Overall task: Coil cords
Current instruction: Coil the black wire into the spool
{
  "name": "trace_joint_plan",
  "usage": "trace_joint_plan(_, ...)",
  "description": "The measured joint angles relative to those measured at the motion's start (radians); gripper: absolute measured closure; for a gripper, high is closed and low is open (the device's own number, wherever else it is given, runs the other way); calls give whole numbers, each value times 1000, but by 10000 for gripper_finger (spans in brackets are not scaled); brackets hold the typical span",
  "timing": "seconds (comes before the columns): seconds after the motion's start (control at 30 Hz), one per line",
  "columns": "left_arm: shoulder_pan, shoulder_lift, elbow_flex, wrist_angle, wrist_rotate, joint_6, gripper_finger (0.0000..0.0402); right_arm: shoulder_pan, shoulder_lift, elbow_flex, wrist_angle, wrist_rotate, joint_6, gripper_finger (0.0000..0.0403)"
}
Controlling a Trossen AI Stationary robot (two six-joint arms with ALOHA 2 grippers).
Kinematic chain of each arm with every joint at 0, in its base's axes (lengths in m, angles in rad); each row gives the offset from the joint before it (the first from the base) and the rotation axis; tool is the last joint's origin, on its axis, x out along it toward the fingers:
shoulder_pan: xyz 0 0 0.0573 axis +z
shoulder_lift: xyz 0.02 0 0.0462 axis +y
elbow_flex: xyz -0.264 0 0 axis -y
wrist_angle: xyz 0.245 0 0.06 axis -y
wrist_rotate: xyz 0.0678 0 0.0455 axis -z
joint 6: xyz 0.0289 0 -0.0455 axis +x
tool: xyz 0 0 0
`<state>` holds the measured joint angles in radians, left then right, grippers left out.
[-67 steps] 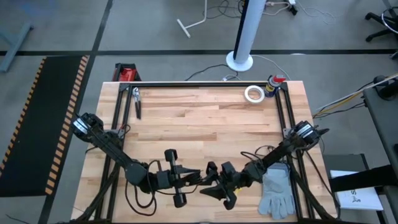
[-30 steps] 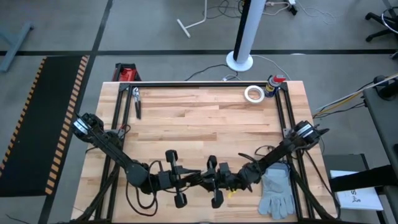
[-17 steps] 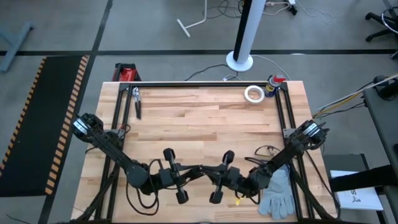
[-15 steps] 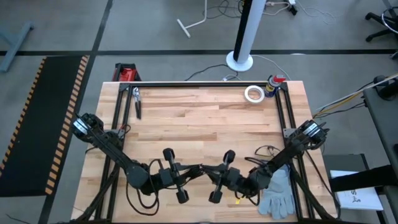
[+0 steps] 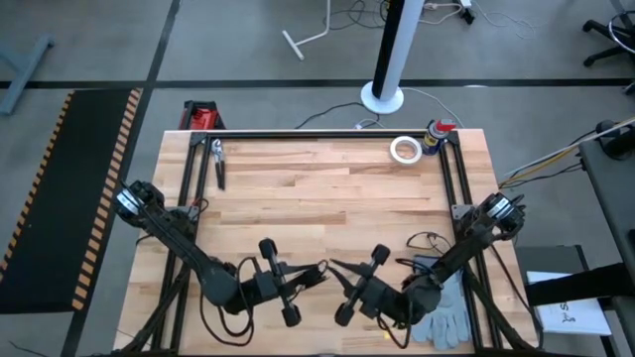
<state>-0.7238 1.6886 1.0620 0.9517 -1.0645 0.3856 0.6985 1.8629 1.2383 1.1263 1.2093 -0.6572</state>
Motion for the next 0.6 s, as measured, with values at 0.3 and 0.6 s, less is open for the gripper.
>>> trace_joint_plan(0.3, 0, 5, 74, -124, 12, -55, 402, -31, 0, 51, -49, 116, -94, 265)
trace_joint_plan(0.6, -2, 5, 90, -156, 21, -95, 401, -31, -1, 50, -45, 209, -139, 257)
